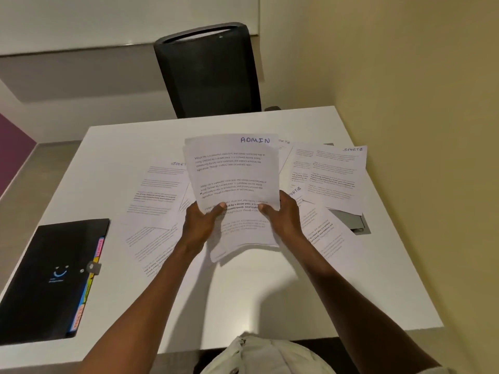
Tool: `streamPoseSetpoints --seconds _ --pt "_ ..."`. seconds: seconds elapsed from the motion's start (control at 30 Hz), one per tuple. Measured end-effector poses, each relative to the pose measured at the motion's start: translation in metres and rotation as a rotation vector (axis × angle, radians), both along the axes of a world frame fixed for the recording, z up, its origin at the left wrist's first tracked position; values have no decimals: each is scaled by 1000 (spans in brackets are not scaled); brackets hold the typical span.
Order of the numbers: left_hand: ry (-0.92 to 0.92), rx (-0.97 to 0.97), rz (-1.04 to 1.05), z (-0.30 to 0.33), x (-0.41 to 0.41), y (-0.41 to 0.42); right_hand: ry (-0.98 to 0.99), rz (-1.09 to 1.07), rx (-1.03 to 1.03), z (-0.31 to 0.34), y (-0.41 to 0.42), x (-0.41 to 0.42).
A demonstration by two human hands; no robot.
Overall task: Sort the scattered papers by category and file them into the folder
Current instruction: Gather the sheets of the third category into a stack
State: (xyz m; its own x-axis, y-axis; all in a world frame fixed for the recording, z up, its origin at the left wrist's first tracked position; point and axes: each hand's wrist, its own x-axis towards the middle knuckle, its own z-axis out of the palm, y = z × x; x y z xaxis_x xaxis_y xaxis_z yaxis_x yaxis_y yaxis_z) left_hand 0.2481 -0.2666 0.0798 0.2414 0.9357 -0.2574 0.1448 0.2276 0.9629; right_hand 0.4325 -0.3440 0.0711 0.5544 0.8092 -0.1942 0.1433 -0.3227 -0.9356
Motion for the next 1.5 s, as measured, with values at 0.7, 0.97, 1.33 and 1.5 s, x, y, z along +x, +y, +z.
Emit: streamPoseSetpoints --seconds 0.7,0.97,1.33,1.5 --pt "99 -9 47 -27 -8 12 47 -24 3 -19 8 7" --pt "229 -66 -119 -18 -2 22 284 -214 96 -9 28 29" --pt "134 -93 -214 -2 2 35 308 -234 75 -1 28 37" --pt "-10 -304 -176 5 5 46 286 -66 -43 -7 22 21"
